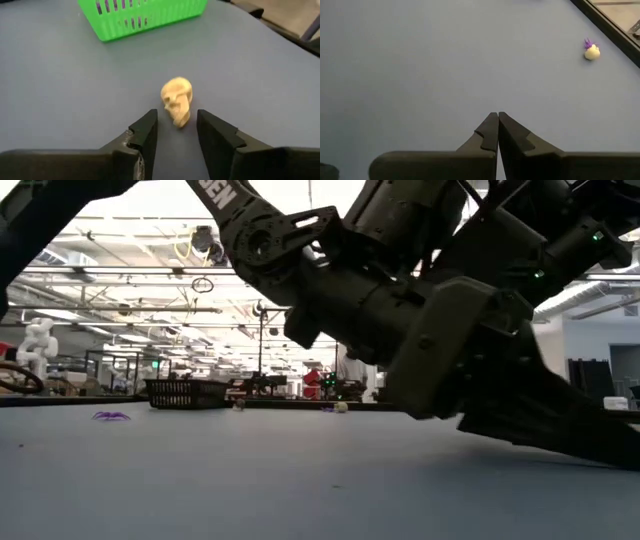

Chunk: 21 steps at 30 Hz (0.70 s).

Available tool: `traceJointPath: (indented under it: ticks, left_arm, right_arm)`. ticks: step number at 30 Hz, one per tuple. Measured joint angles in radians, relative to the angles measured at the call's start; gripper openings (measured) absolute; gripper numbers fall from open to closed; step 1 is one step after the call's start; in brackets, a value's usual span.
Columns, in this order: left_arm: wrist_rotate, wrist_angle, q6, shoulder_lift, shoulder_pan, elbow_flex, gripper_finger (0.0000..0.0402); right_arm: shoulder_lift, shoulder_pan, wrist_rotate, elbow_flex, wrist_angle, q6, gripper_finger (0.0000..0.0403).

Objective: Sort Halloween decoration
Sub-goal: Put the white skull toy into the black bin

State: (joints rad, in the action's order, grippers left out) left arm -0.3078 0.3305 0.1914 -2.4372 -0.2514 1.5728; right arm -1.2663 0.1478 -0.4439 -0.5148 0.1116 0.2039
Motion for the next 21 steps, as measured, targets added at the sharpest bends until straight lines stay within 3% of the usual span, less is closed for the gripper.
traceJointPath:
  ticks: [10, 18, 21]
  left_arm:
    - [-0.006, 0.0, -0.043, 0.0, 0.0, 0.004, 0.0107]
    - [-0.009, -0.001, -0.055, 0.0, 0.0, 0.004, 0.0017]
    - [-0.012, -0.001, -0.056, 0.0, 0.001, 0.003, 0.0006]
  right_arm:
    - [0.0, 0.0, 0.0, 0.0, 0.004, -0.007, 0.0]
    - [0.0, 0.0, 0.0, 0.0, 0.004, -0.007, 0.0]
    - [0.0, 0.0, 0.0, 0.0, 0.004, -0.007, 0.0]
